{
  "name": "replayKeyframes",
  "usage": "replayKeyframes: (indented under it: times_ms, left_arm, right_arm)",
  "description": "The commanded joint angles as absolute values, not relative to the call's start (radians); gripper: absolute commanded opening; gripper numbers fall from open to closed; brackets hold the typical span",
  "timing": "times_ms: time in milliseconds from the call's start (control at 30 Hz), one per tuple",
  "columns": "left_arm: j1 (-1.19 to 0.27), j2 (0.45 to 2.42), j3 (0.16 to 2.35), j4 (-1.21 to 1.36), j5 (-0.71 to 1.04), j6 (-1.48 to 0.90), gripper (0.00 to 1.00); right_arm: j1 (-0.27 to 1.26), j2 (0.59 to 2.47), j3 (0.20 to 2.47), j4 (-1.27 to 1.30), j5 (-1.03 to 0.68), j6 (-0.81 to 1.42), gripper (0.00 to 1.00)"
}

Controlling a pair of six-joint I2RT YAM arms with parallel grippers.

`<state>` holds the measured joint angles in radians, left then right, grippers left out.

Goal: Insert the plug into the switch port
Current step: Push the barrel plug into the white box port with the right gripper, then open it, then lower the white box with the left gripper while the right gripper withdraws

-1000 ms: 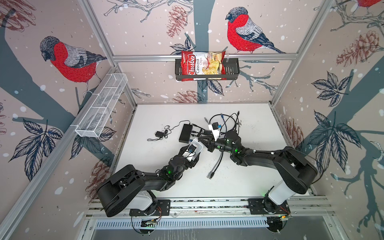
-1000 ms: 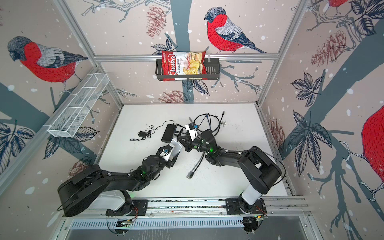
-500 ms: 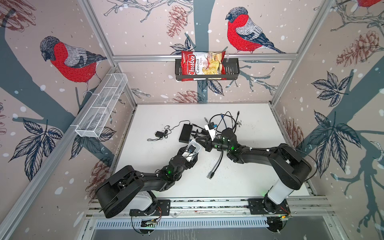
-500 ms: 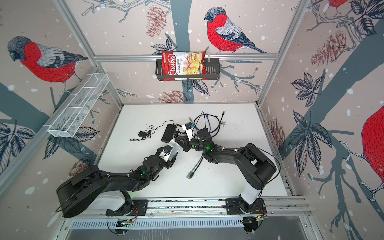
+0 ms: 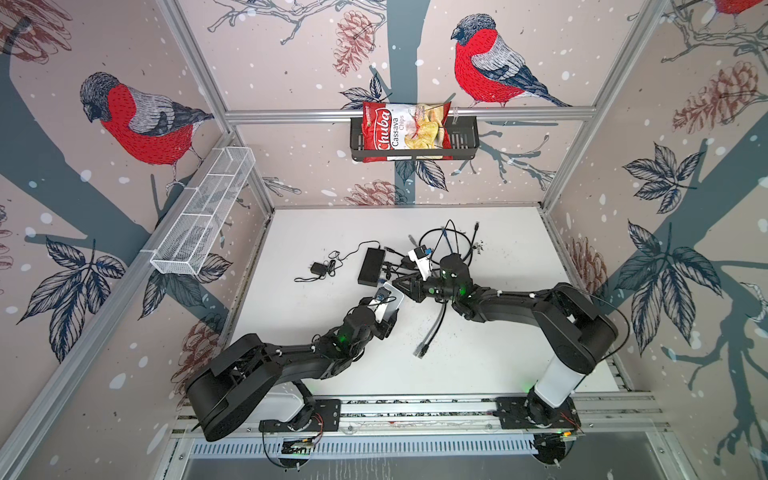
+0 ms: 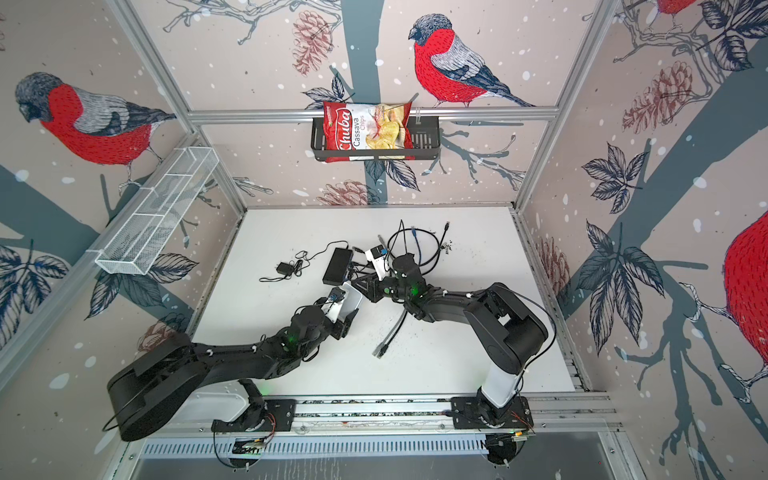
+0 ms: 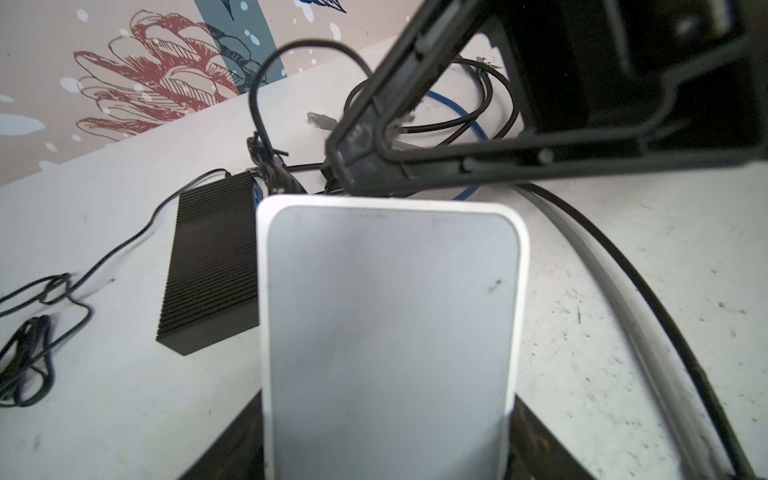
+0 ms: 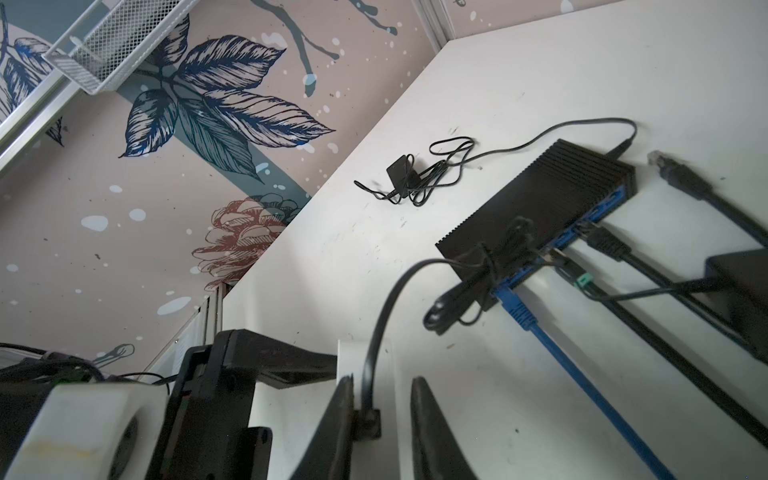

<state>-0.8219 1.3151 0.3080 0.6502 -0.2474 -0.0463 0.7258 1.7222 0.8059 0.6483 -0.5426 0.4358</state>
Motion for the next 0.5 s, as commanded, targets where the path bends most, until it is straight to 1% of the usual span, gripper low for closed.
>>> replayKeyframes:
  times_ms: [0,133,167,200,233,300,467]
  left_arm:
    - [-0.822,1.315,0.364,0.489,-0.274,-0.173,0.43]
    - [-0.821,1.344,0.424,0.304,-0.293,-0.251,0.43]
    - [-0.822,1.351,0.435,0.268,-0.292,-0.264,0.43]
    - [-0.822,1.357,0.450,0.229,-0.287,-0.287,0.43]
    - [-0.822,1.358,0.461,0.211,-0.268,-0.298,0.44]
    - [-0.822,1.366,0.493,0.159,-0.248,-0.323,0.44]
    - [-0.822,1.411,0.595,-0.038,-0.288,-0.403,0.46]
  right_arm:
    - [0.692,1.698,0.810,0.577,-0.588,0.473,0.34]
    - [0.637,1.647,0.812,0.490,-0.565,0.419,0.47]
    - [0.625,1.633,0.809,0.474,-0.552,0.404,0.54]
    - [0.610,1.614,0.805,0.461,-0.541,0.387,0.96]
    - [0.597,1.594,0.802,0.443,-0.527,0.367,0.99]
    - [0.578,1.560,0.813,0.395,-0.475,0.320,0.99]
    - [0.561,1.507,0.880,0.261,-0.313,0.209,0.99]
